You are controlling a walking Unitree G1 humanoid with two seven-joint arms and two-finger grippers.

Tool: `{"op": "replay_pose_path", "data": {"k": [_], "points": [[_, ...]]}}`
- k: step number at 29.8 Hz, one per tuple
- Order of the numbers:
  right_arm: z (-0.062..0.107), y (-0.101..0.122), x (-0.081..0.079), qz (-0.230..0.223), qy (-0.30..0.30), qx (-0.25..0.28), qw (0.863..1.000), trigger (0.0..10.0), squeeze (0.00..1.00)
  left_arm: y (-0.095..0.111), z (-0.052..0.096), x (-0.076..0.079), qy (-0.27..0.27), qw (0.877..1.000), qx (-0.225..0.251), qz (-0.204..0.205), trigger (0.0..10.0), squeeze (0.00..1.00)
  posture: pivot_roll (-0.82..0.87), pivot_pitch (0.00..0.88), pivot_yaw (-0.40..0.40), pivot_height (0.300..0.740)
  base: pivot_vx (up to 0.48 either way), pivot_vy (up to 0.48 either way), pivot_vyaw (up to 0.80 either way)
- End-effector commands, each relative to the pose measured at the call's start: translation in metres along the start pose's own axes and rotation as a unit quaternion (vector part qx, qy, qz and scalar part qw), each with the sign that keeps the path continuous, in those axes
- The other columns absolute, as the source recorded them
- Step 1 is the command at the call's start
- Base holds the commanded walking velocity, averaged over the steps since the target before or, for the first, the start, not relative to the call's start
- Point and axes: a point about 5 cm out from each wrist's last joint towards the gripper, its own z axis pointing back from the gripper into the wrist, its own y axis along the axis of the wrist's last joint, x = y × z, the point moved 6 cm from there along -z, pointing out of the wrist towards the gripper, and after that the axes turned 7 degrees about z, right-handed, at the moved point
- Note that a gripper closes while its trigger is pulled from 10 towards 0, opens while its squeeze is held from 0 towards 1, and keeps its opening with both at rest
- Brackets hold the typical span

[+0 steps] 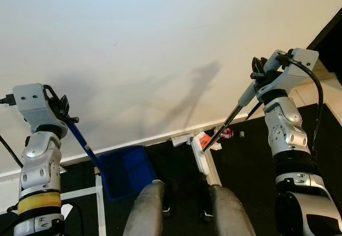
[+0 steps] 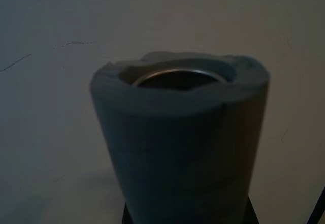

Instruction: Sweep floor

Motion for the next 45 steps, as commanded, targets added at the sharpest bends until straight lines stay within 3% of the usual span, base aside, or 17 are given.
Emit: {"op": "replay_pose_path", "data": {"k": [1, 33, 45], "points": [[-0.0013, 0.0067, -0.0016, 0.004, 0.005, 0.009, 1.0, 10.0, 0.0, 0.0028, -0.0005, 0.0045, -0.005, 1.0, 0.005, 0.004, 10.0, 0.0, 0.03, 0.106, 0.005, 0.74, 0.0, -0.48, 0.0], [-0.0021, 0.0077, -0.0018, 0.003, 0.004, 0.012, 1.0, 10.0, 0.0, -0.0009, -0.006, -0.0001, 0.004, 1.0, -0.009, -0.003, 10.0, 0.0, 0.03, 0.093, 0.011, 0.74, 0.022, -0.42, 0.0], [-0.0016, 0.0071, -0.0027, 0.001, 0.005, 0.012, 1.0, 10.0, 0.0, -0.0018, -0.0062, -0.0012, 0.005, 1.0, -0.01, 0.002, 10.0, 0.0, 0.03, 0.098, 0.013, 0.74, 0.063, 0.0, 0.0]]}}
